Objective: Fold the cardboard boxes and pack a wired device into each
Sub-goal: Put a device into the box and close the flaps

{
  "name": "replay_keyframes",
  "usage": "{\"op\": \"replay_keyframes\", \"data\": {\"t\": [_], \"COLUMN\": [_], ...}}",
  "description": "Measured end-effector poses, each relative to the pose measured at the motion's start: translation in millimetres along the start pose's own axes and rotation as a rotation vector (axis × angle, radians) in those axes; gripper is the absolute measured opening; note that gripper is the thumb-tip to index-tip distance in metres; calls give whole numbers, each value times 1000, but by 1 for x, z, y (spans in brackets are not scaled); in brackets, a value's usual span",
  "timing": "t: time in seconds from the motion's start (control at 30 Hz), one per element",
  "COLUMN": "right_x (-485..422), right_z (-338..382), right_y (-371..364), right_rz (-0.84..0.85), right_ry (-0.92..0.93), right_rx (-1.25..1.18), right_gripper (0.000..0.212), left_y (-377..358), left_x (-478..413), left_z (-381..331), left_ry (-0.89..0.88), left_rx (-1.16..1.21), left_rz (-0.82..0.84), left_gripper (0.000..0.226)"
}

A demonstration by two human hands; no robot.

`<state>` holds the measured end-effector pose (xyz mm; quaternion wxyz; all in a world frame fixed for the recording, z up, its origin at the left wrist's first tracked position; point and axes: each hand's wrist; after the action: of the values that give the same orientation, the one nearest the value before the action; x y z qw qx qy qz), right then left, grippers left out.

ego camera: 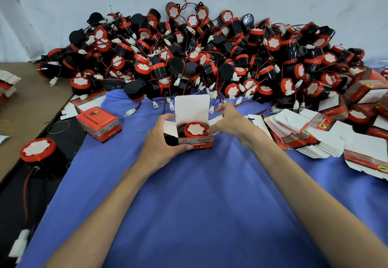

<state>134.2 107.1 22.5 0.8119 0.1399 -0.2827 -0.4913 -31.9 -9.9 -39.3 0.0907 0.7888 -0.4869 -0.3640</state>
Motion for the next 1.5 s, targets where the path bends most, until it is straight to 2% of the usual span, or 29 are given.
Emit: {"op": "replay_keyframes", "data": {"t": [0.1,0.2,0.3,0.43,0.53,0.63,0.73,0.77,0.83,0.9,1.03,1.13,1.23,1.33,1.37,1.43,1.5], "right_x": [5,10,13,14,15,16,15,15,14,13,12,12,11,11,13,15,16], "right_z": [-8,-21,-32,-37,-38,-38,-40,-41,-42,-42,-45,-40,-30,-21,-19,-15,-11], "right_y": [-4,-18,-30,-38,-41,-43,-47,-47,-47,-45,-46,-43,-41,-42,-42,-41,-40], "right_rz": [-86,-147,-113,-85,-185,-312,-413,-435,-473,-495,-507,-404,-279,-126,-85,-28,22], "right_ry": [166,352,478,527,616,725,807,821,844,860,889,737,592,505,492,485,455], "right_rx": [-267,-346,-370,-260,-100,3,107,128,150,163,154,7,-149,-285,-315,-352,-375], "right_gripper": [54,33,9,18,21,17,14,14,15,16,17,26,49,44,44,53,49], "left_y": [0,0,0,-2,-4,-6,-11,-12,-11,-8,-4,-6,-9,-9,-8,-8,-10], "left_x": [-1,0,3,5,4,2,2,2,0,-2,-2,0,0,-1,0,0,2], "left_z": [-4,-3,-7,-15,-21,-23,-20,-20,-20,-18,-15,-17,-18,-15,-15,-17,-19], "left_ry": [-39,-72,-105,-124,-113,-113,-55,-43,-44,-66,-63,-26,-52,-76,-85,-138,-190], "left_rx": [55,110,93,172,231,230,401,410,259,158,277,360,249,110,73,28,15], "left_rz": [24,31,6,-14,4,35,82,99,153,201,150,28,-134,-255,-263,-256,-257], "left_gripper": [86,94,89,64,44,43,51,48,34,35,30,30,53,91,95,89,72]}}
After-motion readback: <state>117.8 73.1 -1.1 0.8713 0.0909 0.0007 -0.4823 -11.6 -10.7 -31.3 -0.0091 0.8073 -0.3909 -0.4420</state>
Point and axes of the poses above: each hand's wrist, its own x-axis away from the middle knuckle, its own y-axis out of the back of the hand, z = x × y, and after that the axes turned 13 degrees about -y, right-handed
